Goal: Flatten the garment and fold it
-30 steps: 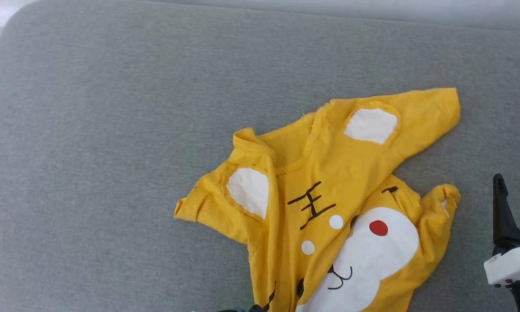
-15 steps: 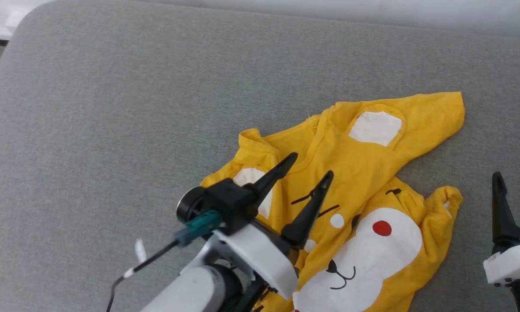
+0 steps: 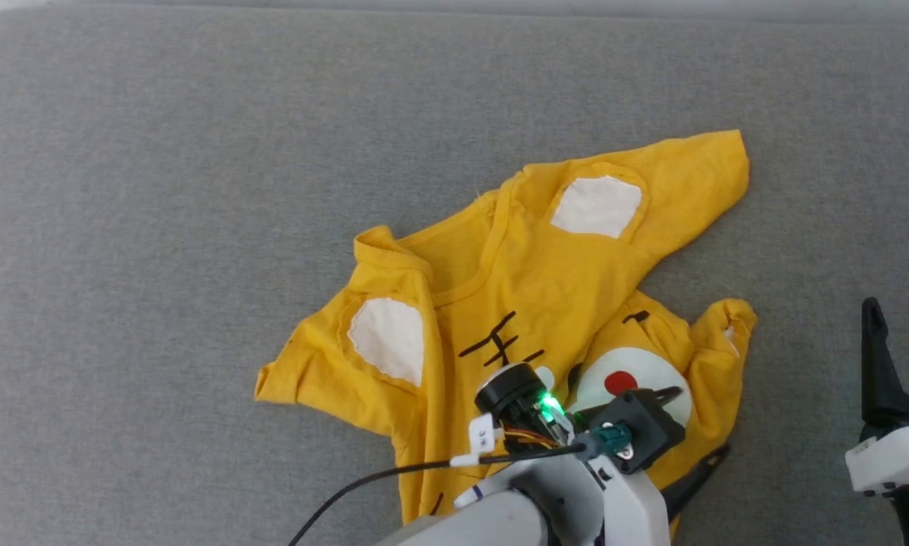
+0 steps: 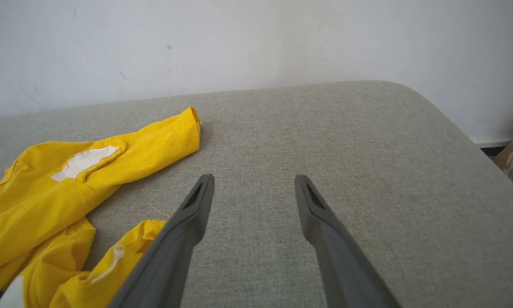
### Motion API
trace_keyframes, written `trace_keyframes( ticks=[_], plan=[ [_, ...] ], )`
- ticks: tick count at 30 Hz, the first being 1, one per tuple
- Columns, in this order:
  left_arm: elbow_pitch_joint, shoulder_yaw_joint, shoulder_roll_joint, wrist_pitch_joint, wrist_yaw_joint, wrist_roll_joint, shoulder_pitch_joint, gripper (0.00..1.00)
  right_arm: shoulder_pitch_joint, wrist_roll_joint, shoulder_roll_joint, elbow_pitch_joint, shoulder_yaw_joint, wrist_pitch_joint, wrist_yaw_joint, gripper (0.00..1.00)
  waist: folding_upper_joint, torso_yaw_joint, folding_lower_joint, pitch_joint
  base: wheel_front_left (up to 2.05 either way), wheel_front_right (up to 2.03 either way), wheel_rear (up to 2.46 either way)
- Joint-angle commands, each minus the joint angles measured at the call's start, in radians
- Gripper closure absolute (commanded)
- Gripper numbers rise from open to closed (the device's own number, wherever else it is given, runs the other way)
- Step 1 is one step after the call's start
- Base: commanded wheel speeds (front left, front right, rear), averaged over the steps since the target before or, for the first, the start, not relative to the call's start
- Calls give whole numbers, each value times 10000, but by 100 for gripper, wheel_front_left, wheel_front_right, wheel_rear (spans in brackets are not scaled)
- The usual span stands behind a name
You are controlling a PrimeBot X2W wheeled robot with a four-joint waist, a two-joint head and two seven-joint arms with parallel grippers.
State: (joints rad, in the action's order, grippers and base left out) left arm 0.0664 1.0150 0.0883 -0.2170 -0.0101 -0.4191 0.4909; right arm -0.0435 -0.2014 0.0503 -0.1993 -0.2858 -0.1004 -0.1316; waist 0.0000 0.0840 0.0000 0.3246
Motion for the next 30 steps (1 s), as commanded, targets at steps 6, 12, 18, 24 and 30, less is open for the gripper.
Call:
trace_keyframes(
  ticks=[6,12,18,24,30],
  plan=[
    [1804,481,-222,-716,-168,334,656,0,276,-67,-1,52,-4,123,9,0,0,-422,0,427,0,0,0],
    [3281,943,-327,-950,-11,380,1001,100,370,-87,-1,170,23,203,9,0,0,-558,0,551,0,0,0],
    [2357,744,-374,-284,549,-1478,780,100,344,-16,-1,247,-130,205,9,0,0,-416,0,321,0,0,0],
    [797,1905,-378,-407,1245,-3882,903,100,310,70,-1,218,-53,101,9,0,0,-212,0,9,0,0,0],
    [1086,2110,-379,625,1212,-4374,978,0,200,62,-1,215,-1,32,9,0,0,-39,0,-111,0,0,0]
  ],
)
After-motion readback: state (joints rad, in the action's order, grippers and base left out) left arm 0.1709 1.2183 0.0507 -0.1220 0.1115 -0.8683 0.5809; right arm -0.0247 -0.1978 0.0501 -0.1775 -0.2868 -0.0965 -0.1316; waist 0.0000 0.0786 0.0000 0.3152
